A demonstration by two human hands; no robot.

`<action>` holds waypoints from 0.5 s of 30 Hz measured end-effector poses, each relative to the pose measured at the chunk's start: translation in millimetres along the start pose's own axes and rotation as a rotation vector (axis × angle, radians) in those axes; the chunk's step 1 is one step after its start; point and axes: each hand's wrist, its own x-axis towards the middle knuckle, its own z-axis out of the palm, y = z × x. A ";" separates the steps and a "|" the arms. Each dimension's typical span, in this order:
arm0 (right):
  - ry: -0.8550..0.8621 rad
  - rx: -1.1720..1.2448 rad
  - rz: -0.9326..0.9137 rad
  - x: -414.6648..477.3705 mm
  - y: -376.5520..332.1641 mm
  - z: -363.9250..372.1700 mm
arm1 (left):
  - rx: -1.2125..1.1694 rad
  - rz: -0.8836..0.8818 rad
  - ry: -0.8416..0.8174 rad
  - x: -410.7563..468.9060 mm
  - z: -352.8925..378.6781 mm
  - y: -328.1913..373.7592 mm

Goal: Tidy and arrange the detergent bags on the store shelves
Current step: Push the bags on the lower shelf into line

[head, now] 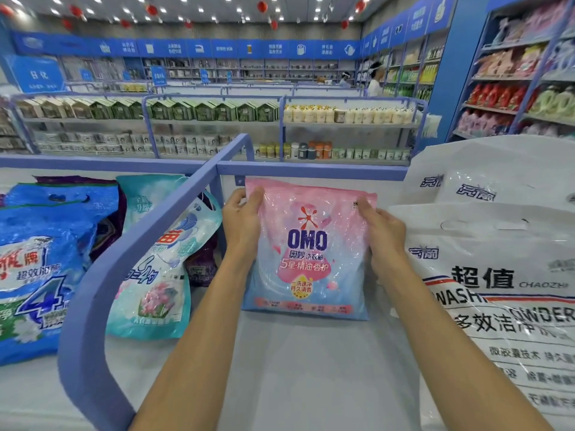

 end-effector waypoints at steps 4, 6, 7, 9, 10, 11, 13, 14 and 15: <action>-0.100 -0.081 0.020 -12.9 -1.8 -6.8 | 0.031 -0.044 0.015 -2.4 -1.4 -2.6; -0.174 -0.137 0.049 -27.4 11.3 -16.2 | 0.069 -0.089 0.012 -9.6 -8.2 -5.8; -0.189 -0.156 0.079 -34.9 20.4 -21.7 | 0.098 -0.120 -0.020 -14.2 -12.1 -9.3; -0.215 -0.285 0.133 -46.0 40.0 -32.0 | 0.148 -0.222 -0.139 -26.7 -21.5 -19.1; -0.239 -0.396 0.128 -50.9 48.2 -35.6 | 0.197 -0.276 -0.216 -31.9 -26.6 -25.3; -0.266 -0.481 0.108 -56.0 53.6 -37.9 | 0.268 -0.307 -0.282 -35.6 -31.7 -32.3; -0.298 -0.549 0.061 -60.4 61.2 -42.6 | 0.441 -0.312 -0.400 -40.4 -38.8 -43.3; -0.317 -0.563 0.041 -62.0 62.9 -44.9 | 0.501 -0.293 -0.438 -41.5 -41.2 -48.2; -0.335 -0.575 0.022 -63.4 63.5 -46.2 | 0.525 -0.275 -0.462 -44.4 -43.0 -49.1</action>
